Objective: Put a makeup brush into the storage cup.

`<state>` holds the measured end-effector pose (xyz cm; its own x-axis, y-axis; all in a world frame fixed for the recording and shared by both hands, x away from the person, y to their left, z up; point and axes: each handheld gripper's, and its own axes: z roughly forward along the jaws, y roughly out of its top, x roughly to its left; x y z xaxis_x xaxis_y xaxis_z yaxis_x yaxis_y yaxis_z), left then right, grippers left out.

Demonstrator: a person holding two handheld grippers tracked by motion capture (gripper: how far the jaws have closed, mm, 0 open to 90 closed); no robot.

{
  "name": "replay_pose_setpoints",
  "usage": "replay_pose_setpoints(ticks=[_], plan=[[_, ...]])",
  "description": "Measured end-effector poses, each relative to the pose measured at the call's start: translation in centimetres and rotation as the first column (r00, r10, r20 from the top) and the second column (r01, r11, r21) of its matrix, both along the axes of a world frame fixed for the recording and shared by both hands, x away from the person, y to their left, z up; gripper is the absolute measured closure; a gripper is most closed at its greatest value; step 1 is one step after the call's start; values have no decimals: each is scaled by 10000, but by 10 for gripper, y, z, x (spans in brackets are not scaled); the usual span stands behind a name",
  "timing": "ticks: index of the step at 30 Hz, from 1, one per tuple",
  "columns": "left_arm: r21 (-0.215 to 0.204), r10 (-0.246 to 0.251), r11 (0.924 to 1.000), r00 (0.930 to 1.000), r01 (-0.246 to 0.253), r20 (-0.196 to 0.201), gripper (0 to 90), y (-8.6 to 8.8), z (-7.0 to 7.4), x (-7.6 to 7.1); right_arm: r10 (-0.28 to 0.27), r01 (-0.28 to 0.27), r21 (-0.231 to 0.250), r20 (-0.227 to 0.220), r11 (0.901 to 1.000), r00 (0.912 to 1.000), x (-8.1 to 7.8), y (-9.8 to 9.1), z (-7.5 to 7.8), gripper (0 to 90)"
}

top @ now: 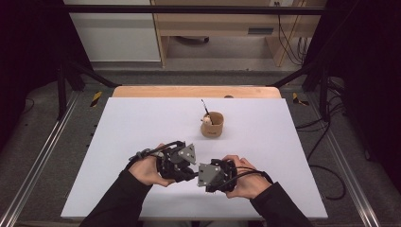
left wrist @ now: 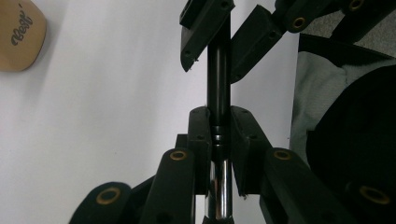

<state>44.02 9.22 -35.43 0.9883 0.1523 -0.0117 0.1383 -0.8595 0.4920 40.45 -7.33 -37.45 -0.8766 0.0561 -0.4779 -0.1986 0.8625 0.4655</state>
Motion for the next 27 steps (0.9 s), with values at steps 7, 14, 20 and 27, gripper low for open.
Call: replay_pose_setpoints(ticks=[7,14,20,27], plan=[[-76,-15,10000,10000,15,-11,786,1,1,1,52,-51,-173,24,9998,10000,-1,-1,0,732],[-123,-52,9999,10000,52,9,784,1,1,1,21,-23,-267,-73,9996,10000,-1,-2,0,744],[-114,-132,9998,9999,133,56,782,2,2,1,131,-134,-298,-88,9995,9999,-1,-1,0,757],[-182,-219,9996,9995,223,218,771,5,4,2,26,-42,-402,-404,9992,9992,-1,0,-2,790]])
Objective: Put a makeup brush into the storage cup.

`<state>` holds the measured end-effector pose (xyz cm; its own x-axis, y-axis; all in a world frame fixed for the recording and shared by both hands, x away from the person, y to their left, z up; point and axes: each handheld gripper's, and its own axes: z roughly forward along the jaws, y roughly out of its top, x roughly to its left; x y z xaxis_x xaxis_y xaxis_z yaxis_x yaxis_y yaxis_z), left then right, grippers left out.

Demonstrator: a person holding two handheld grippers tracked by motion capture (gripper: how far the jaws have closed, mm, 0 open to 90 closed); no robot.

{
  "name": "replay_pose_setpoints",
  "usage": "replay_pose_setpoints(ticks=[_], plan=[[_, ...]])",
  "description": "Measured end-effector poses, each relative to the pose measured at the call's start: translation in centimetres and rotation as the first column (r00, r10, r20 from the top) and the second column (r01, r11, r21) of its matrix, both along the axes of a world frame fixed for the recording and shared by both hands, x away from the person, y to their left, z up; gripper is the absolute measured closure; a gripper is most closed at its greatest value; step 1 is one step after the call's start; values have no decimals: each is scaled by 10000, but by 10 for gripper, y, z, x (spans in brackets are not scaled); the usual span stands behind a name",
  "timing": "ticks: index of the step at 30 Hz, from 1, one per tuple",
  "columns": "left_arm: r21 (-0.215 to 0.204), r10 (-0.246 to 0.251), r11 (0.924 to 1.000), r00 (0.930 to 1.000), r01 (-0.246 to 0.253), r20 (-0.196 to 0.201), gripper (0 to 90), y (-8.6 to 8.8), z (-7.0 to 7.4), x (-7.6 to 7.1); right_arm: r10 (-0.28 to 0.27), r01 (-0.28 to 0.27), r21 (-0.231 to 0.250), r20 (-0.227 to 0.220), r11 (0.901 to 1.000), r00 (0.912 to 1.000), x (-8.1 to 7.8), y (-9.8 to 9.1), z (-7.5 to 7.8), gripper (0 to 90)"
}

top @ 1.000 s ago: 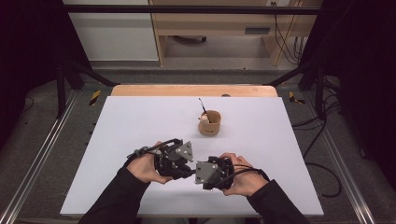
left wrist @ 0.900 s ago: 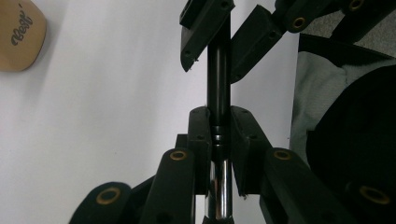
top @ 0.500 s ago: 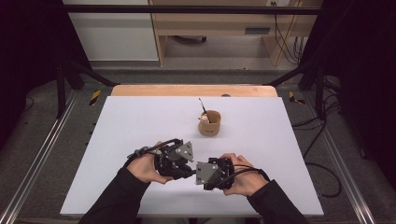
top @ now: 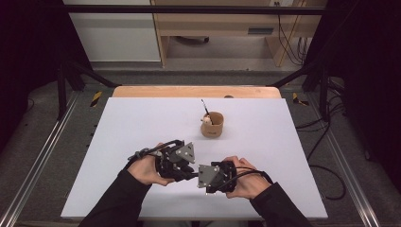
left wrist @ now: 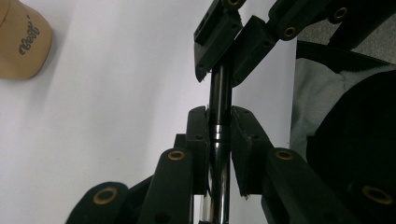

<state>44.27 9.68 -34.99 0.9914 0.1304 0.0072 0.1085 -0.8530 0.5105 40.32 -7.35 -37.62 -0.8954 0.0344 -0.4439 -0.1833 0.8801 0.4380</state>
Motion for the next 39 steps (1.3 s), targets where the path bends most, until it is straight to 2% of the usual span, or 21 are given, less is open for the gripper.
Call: replay_pose_setpoints(ticks=[3,7,10,13,15,17,20,22,23,25,26,28,31,32,34,39], plan=[[-47,8,10000,10000,-8,27,768,1,1,0,-6,6,-5,-32,10000,10000,0,0,-1,795],[-421,128,9990,9997,-120,191,756,4,3,1,-136,136,73,-86,9999,9999,1,-1,-1,796],[-663,302,9974,9986,-272,443,685,9,8,2,-262,263,114,-142,9996,9996,2,-2,-2,796],[-535,408,9979,9963,-368,752,611,14,10,3,-401,405,165,-277,9990,9988,5,-6,-3,796],[-603,504,9972,9950,-453,865,562,17,11,3,-628,641,317,-378,9974,9973,6,-8,-4,796],[-815,719,9947,9915,-633,1081,496,19,12,4,-618,626,242,-333,9977,9975,9,-11,-4,796],[-1070,781,9921,9898,-655,1189,409,23,15,5,-970,986,361,-449,9945,9943,9,-13,-5,796],[-1254,970,9888,9867,-806,1304,366,26,16,4,-910,922,346,-352,9951,9952,11,-15,-5,796],[-1485,1155,9844,9836,-947,1383,343,27,15,3,-932,946,399,-362,9947,9950,11,-16,-5,796],[-1579,1237,9823,9821,-1009,1419,307,30,15,2,-1004,1021,362,-455,9941,9939,12,-18,-5,796],[-1500,1247,9834,9808,-1021,1500,291,31,16,2,-1150,1172,469,-461,9920,9923,11,-19,-6,796],[-1677,1400,9792,9782,-1139,1532,261,34,15,2,-1122,1143,451,-468,9924,9926,12,-21,-6,796],[-1905,1608,9731,9745,-1299,1568,227,40,15,2,-1424,1459,703,-527,9868,9884,12,-24,-8,796],[-1965,1662,9713,9733,-1339,1582,218,41,14,2,-1314,1345,611,-519,9890,9900,13,-26,-7,796],[-2082,1808,9671,9706,-1461,1590,193,45,13,2,-1392,1428,701,-544,9873,9888,14,-28,-8,796],[-2451,2257,9519,9619,-1841,1540,145,53,11,0,-1559,1619,849,-730,9831,9851,15,-32,-7,796]])
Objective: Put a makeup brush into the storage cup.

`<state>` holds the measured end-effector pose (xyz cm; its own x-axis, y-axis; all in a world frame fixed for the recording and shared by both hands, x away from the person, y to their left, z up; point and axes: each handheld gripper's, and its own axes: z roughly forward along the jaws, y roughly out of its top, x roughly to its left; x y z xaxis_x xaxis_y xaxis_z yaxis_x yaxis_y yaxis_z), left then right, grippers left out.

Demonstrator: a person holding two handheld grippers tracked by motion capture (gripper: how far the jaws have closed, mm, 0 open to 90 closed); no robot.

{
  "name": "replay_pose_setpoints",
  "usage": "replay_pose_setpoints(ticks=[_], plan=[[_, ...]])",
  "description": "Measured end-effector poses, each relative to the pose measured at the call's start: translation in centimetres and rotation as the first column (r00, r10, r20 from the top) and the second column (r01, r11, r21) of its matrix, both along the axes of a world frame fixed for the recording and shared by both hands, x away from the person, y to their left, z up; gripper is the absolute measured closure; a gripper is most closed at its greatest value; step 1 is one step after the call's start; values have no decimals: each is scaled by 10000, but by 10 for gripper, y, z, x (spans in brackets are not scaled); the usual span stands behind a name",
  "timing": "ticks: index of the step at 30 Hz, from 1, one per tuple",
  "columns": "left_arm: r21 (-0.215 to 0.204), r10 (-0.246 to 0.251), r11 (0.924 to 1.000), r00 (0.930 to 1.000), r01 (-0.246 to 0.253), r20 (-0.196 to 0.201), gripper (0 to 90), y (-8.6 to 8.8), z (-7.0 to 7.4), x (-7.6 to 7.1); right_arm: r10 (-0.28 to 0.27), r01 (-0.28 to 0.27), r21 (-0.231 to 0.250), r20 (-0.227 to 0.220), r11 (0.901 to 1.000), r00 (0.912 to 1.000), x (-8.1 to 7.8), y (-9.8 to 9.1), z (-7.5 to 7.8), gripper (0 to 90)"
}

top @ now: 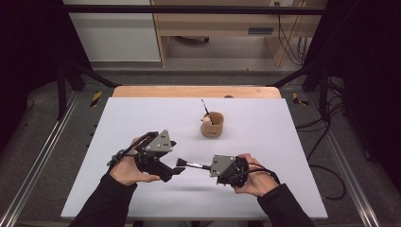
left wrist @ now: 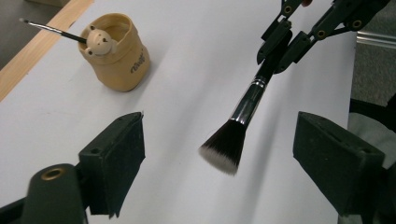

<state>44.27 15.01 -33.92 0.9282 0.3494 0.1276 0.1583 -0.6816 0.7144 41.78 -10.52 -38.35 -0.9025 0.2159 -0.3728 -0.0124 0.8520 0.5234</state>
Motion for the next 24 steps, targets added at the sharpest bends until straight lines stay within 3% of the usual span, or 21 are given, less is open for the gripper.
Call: replay_pose_setpoints(ticks=[11,20,24], plan=[[-788,717,9943,9974,-713,27,105,17,-8,-6,-325,323,530,26,9981,9995,1,-8,2,795],[-1809,1418,9731,9898,-1425,-167,97,30,-24,-10,-662,671,1078,-127,9919,9977,2,-13,0,795],[-2027,1609,9656,9866,-1631,-273,98,33,-31,-11,-817,828,1344,-138,9875,9966,1,-13,-2,795]])
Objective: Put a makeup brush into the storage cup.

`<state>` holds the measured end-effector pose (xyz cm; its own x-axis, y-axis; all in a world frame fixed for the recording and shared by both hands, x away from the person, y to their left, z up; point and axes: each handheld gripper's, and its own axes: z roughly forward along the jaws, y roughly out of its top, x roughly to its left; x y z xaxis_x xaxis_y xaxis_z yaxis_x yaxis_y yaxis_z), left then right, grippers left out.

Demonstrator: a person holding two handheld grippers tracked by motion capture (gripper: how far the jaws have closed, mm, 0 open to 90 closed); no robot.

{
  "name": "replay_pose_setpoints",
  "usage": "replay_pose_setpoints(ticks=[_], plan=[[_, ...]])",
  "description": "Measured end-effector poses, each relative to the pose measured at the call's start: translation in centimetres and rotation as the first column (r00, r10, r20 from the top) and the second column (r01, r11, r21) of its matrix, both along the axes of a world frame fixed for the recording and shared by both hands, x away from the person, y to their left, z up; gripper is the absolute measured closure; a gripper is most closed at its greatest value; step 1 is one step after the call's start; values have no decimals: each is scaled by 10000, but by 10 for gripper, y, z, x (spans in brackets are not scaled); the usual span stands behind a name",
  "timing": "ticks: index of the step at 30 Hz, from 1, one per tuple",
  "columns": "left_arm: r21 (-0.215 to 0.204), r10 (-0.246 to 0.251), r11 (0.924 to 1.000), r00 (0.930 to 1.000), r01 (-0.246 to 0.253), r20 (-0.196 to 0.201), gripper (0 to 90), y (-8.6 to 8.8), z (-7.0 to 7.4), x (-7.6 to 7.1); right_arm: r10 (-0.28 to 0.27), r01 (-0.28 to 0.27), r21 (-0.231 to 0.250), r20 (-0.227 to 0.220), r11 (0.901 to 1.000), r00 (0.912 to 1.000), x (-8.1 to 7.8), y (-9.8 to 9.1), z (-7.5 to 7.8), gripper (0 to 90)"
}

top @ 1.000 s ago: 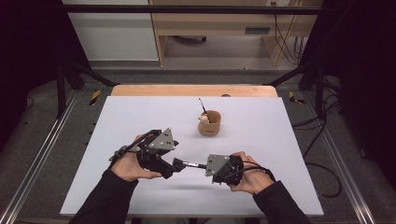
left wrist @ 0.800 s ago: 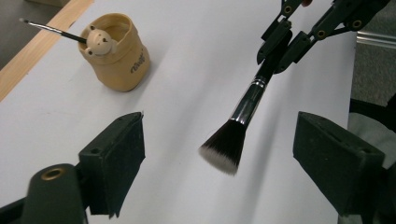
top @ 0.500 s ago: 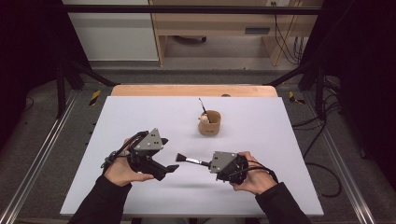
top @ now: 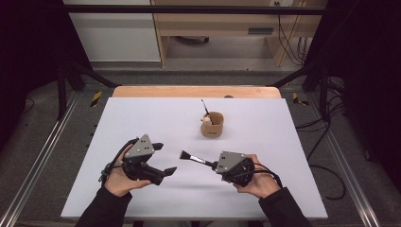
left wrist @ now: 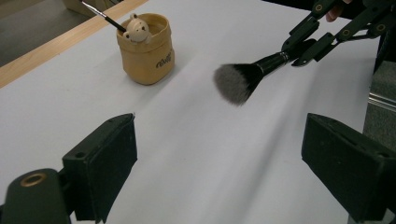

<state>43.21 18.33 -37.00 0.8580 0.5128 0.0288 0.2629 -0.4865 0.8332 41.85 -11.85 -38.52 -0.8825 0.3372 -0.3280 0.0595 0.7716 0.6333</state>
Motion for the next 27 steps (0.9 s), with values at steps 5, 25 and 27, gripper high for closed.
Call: replay_pose_setpoints(ticks=[5,25,27], plan=[[-549,266,9981,9996,-269,-53,101,2,-7,-2,-146,145,433,4,9990,9999,1,-3,-2,795],[-1722,979,9802,9952,-973,-51,111,-4,-28,-10,-939,1006,2235,-405,9695,9948,-2,-6,-21,794],[-1892,1094,9760,9940,-1078,-23,113,-4,-29,-11,-979,1053,2343,-433,9664,9943,-3,-6,-23,794]])
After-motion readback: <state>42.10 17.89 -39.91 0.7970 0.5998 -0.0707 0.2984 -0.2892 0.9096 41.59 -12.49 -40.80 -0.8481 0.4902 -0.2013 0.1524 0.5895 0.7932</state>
